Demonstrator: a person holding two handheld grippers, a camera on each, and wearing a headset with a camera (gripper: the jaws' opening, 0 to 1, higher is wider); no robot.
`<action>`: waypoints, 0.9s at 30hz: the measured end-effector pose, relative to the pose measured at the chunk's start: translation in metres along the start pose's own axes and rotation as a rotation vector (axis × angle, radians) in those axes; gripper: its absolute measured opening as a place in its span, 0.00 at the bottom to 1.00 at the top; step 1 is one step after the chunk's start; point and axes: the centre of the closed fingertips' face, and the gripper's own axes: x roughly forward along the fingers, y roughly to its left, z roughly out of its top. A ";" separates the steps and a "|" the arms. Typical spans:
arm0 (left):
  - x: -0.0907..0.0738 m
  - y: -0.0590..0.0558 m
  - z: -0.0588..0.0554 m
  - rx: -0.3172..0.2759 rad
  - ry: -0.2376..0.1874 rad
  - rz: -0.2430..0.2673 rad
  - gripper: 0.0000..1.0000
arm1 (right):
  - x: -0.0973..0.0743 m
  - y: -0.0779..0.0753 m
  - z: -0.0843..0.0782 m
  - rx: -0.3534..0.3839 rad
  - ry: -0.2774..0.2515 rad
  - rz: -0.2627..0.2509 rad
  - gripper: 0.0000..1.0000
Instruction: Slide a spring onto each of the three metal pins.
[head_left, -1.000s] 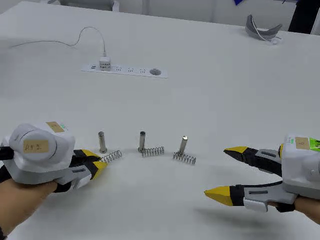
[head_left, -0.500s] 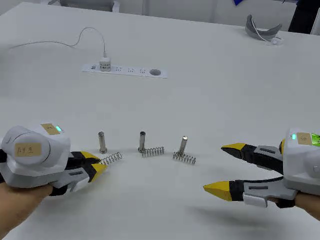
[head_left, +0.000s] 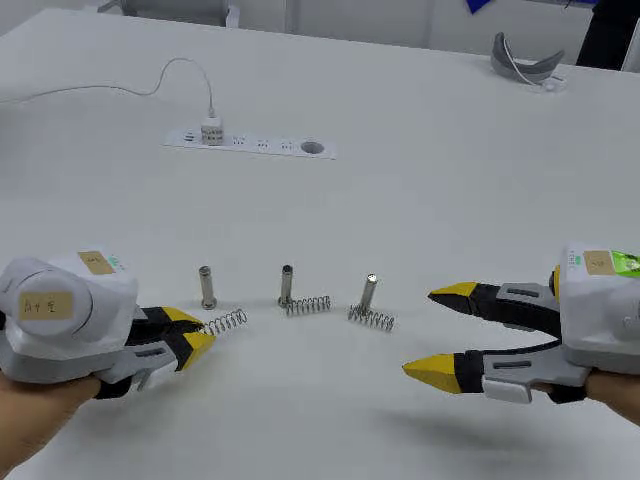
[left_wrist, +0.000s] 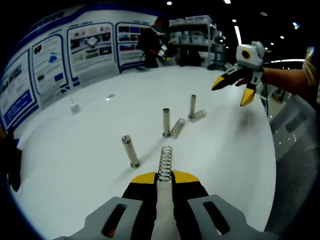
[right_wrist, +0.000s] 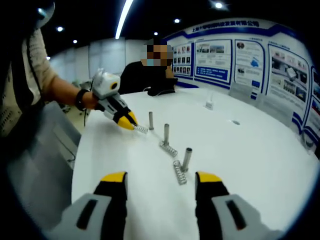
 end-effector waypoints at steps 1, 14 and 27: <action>0.000 0.000 0.000 -0.001 -0.001 -0.001 0.10 | 0.001 0.000 0.001 -0.002 -0.002 0.004 0.56; -0.004 -0.009 0.004 0.010 -0.010 -0.027 0.10 | 0.012 0.009 0.025 -0.041 -0.027 0.058 0.54; -0.006 -0.023 0.012 0.042 -0.032 -0.075 0.10 | 0.035 0.021 0.041 -0.095 -0.031 0.129 0.51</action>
